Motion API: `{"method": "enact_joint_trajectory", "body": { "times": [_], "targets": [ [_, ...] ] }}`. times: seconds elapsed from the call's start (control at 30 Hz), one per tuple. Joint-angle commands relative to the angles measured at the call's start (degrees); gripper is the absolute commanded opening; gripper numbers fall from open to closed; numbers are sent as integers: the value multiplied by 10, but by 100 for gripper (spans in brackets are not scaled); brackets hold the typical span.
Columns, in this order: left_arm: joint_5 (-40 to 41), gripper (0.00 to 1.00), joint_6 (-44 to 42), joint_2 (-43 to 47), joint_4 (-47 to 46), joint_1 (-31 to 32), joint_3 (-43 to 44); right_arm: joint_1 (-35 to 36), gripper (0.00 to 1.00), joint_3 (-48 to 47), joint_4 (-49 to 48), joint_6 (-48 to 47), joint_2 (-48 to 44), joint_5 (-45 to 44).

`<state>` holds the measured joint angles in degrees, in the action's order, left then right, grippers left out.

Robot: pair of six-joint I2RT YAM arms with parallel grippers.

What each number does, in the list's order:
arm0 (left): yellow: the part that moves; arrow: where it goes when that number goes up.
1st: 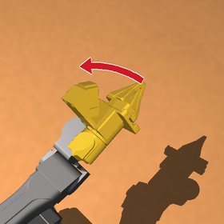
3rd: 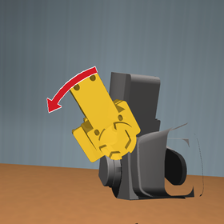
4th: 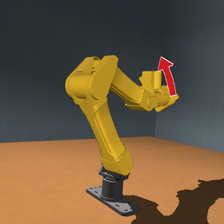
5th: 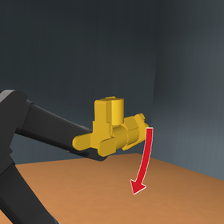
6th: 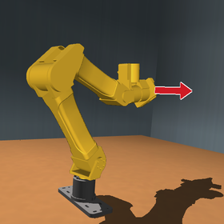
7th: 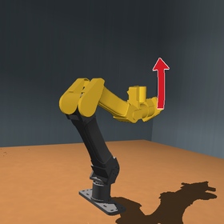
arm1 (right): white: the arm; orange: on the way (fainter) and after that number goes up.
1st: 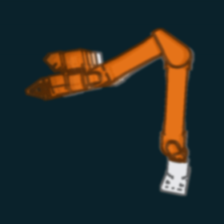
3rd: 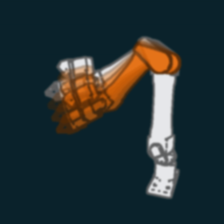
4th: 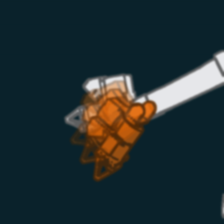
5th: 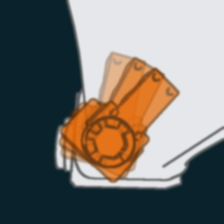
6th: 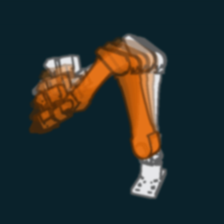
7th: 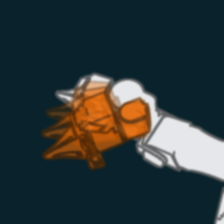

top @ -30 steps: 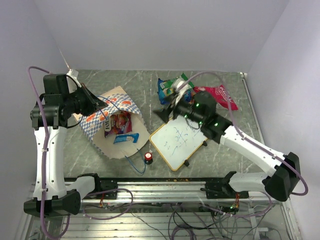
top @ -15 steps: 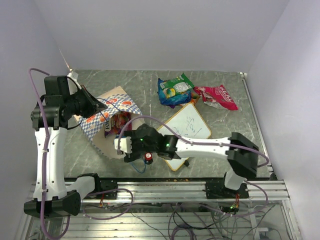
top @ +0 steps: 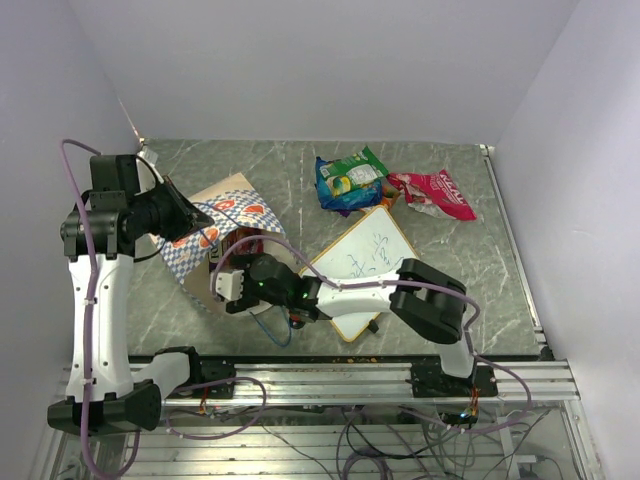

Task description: Take the snacks out of the paper bag

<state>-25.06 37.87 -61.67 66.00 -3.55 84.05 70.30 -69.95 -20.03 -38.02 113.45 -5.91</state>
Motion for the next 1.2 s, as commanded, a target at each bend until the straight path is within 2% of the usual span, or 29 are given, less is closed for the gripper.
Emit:
{"method": "enact_joint_trajectory", "body": {
  "times": [0.0, 0.17, 0.4, 0.53, 0.67, 0.77, 0.97, 1.17],
  "targets": [
    [3, 7, -12, -19, 6, 2, 38, 1, 77, -38, -134, 47, 54, -15],
    [-2, 7, -20, -37, 19, 2, 67, -6, 81, -116, -175, 49, 139, -46],
    [-8, 7, -41, -49, 39, 2, 90, -39, 85, -190, -161, 52, 221, -37],
    [-24, 7, -37, -48, 31, 2, 80, -63, 86, -232, -76, 50, 248, 45],
    [-33, 7, -43, -49, 37, 2, 83, -65, 83, -280, -19, 35, 280, 34],
    [-27, 7, -51, -50, 48, 2, 89, -67, 74, -293, -12, 40, 289, 24],
    [-24, 7, -54, -49, 49, 2, 89, -71, 40, -328, -3, 14, 283, 38],
    [-12, 7, -51, -56, 50, 2, 103, -81, 21, -349, 11, 4, 260, 70]
  ]
}}
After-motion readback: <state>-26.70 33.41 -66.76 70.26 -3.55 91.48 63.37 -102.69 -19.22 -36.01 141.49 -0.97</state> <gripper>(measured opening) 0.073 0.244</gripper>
